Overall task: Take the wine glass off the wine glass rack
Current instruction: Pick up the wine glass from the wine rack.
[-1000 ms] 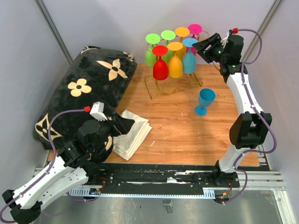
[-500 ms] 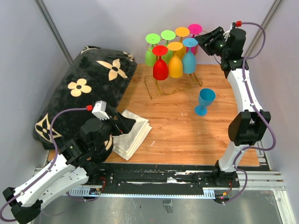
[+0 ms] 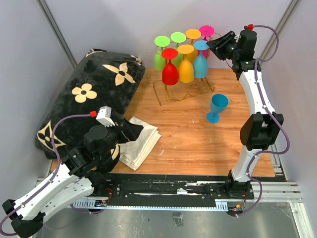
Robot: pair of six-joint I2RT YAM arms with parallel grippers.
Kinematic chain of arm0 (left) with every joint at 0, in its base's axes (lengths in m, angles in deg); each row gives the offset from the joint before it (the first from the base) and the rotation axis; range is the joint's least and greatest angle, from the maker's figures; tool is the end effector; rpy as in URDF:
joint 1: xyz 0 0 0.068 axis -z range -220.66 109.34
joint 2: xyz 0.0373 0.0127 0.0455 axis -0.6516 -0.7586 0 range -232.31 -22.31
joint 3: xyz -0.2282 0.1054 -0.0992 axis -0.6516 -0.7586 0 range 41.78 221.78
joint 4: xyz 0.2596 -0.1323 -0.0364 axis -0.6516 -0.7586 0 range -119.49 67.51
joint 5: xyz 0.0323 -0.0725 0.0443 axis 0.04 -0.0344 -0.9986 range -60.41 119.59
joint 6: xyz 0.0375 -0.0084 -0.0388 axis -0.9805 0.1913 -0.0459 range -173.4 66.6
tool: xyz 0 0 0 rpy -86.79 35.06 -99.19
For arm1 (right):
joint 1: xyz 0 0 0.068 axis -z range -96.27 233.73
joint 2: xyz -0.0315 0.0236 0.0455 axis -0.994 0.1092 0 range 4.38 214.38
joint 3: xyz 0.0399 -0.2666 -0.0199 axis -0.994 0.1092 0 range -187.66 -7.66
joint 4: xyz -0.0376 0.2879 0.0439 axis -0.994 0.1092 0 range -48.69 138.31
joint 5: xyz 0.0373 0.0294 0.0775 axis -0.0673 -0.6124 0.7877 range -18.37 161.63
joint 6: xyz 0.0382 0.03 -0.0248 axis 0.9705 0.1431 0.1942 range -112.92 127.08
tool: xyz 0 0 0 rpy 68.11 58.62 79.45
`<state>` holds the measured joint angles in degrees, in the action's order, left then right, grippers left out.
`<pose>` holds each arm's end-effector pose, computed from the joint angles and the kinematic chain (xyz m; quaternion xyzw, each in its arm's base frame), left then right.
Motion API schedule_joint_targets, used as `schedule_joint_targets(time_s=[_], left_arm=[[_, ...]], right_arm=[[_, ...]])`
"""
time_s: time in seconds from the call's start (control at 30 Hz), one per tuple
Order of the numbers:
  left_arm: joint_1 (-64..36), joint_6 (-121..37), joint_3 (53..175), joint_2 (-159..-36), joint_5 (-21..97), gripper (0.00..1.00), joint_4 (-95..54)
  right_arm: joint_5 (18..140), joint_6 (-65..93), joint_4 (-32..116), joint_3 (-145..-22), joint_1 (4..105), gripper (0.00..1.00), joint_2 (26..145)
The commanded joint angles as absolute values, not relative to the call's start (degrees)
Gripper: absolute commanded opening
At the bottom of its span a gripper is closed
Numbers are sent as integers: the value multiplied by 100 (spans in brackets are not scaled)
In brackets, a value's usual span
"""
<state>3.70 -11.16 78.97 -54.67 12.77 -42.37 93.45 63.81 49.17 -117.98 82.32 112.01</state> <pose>0.1344 -0.1165 0.3084 -0.0745 0.7866 -0.3283 0.5176 0.4822 0.0255 0.4259 0.2235 0.7014 0.4439 0.5110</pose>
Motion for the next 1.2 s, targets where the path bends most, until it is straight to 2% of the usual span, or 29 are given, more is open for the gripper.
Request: schedule_joint_targets(time_s=[0.0, 0.4, 0.5, 0.63, 0.8, 1.17], left_arm=[[337, -1196, 8080, -5435, 1151, 100, -4209], [337, -1183, 8054, -5448, 1114, 100, -4243], [337, -1175, 8046, -5449, 1098, 100, -4237], [337, -1166, 8036, -5448, 1085, 100, -4257], [337, -1126, 8027, -5416, 1091, 100, -4283], [337, -1046, 7970, -5236, 1034, 100, -4367]], right_arm=[[9382, 6371, 4866, -12202, 8320, 33, 11441], [9408, 6426, 4876, -12347, 8329, 21, 11506], [9439, 6462, 4838, -12322, 8329, 10, 11464], [9440, 6486, 4825, -12268, 8329, 9, 11380], [9453, 6582, 4742, -12206, 8337, 1, 11216], [9553, 6825, 4577, -12021, 8345, 1, 10932]])
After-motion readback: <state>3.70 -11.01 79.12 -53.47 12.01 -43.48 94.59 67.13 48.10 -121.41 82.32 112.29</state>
